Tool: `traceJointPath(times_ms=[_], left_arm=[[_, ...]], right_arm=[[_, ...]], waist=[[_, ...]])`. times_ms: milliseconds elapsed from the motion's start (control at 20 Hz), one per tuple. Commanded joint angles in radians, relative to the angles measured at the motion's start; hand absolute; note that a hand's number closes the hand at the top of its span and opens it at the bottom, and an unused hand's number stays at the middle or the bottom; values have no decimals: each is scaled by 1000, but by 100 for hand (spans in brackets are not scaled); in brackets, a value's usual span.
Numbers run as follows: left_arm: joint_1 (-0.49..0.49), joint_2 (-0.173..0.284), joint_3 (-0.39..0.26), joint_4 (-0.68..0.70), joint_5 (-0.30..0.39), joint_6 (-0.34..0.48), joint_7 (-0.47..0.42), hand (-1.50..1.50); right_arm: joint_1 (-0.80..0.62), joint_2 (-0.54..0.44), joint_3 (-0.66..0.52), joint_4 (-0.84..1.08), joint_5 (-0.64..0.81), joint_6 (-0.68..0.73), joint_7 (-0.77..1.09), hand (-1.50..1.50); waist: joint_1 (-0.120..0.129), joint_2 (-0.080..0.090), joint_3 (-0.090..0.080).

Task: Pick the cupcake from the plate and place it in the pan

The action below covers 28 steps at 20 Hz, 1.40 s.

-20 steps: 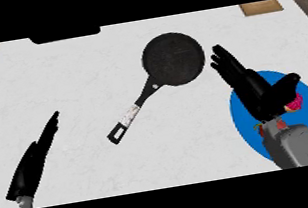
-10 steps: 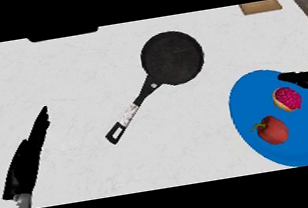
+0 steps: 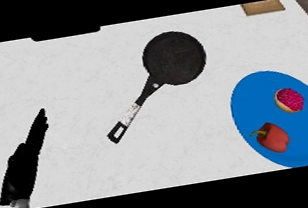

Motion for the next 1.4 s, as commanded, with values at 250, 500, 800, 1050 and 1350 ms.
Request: traceJointPath(times_ms=[250, 500, 800, 1050, 1350], left_arm=[[2, -46, -15, -7, -32, -1, 13, 0], [8, -69, -11, -30, -75, 20, 27, 0], [-3, -84, 1, -26, -88, -12, 35, 0], [-28, -65, 58, 10, -64, -70, 34, 0], [26, -91, 56, -9, -92, -58, 3, 0]], right_arm=[[-99, -120, 105, -18, -29, 306, 125, -150], [-221, -139, 131, -32, -79, 435, 255, -150], [-423, -49, 235, 47, -28, 450, 471, -150], [-480, -35, 266, 102, -28, 570, 536, -150], [-504, -20, 326, 144, 10, 680, 599, -150]], waist=[[24, 4, 1], [22, 3, 1], [27, 4, 1], [22, 4, 1], [19, 2, 0]])
